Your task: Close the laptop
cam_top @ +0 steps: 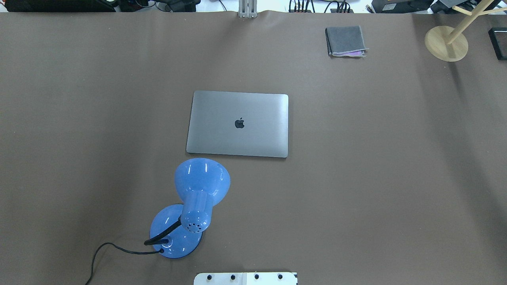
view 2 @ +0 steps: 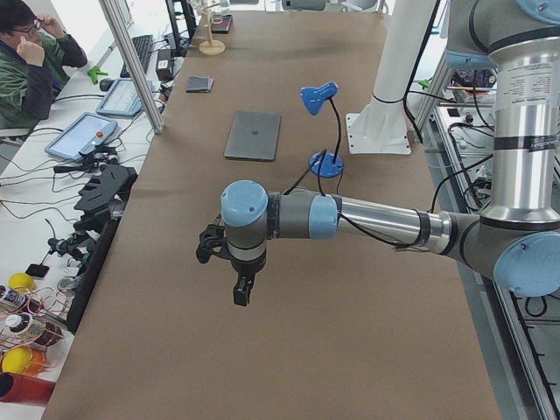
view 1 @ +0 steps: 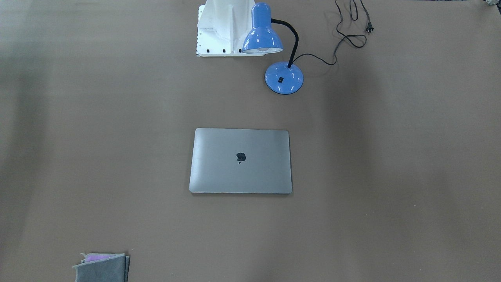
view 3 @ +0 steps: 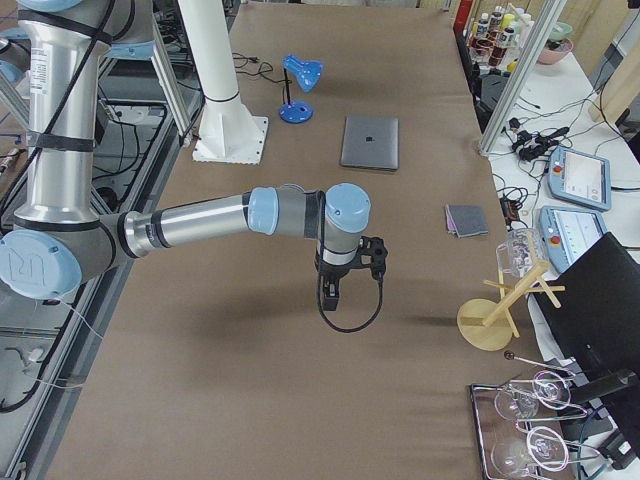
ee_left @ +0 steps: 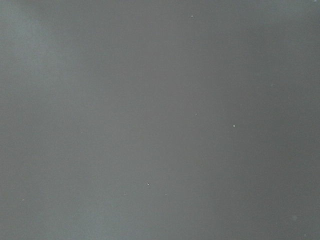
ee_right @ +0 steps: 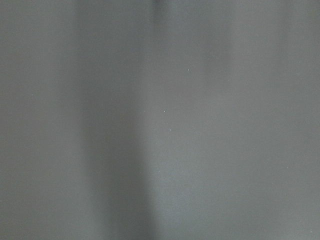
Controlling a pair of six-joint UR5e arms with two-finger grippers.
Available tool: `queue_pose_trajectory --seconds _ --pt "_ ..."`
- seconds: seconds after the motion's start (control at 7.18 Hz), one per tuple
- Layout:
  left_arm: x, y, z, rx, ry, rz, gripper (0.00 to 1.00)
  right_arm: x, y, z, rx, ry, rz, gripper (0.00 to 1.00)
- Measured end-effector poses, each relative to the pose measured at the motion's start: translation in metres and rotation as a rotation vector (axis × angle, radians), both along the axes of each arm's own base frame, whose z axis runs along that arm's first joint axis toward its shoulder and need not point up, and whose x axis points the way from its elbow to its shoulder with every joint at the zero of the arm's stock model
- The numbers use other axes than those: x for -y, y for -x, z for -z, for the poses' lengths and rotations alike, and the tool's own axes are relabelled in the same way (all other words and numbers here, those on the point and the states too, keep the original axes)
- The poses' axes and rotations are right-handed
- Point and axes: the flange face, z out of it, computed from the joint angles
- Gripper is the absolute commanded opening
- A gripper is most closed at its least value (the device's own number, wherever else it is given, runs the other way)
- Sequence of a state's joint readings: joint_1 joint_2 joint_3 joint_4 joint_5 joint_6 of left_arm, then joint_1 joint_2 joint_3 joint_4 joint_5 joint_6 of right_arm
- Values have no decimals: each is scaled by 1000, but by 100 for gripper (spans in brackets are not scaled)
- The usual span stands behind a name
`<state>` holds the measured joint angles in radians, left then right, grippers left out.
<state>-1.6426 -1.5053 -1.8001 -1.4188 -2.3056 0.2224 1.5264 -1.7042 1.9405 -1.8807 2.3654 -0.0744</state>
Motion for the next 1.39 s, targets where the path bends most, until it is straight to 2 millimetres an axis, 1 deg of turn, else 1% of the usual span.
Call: queue_pose_trajectory --seconds 0.28,0.84,1.39 --pt "-1 0 -1 -1 2 -1 100 -2 0 0 1 1 0 100" --pt "-5 -1 -4 -5 8 -2 100 -12 0 -9 0 22 2 100" --pt "-5 -2 -4 -8 6 -2 100 -14 0 -12 0 28 1 100"
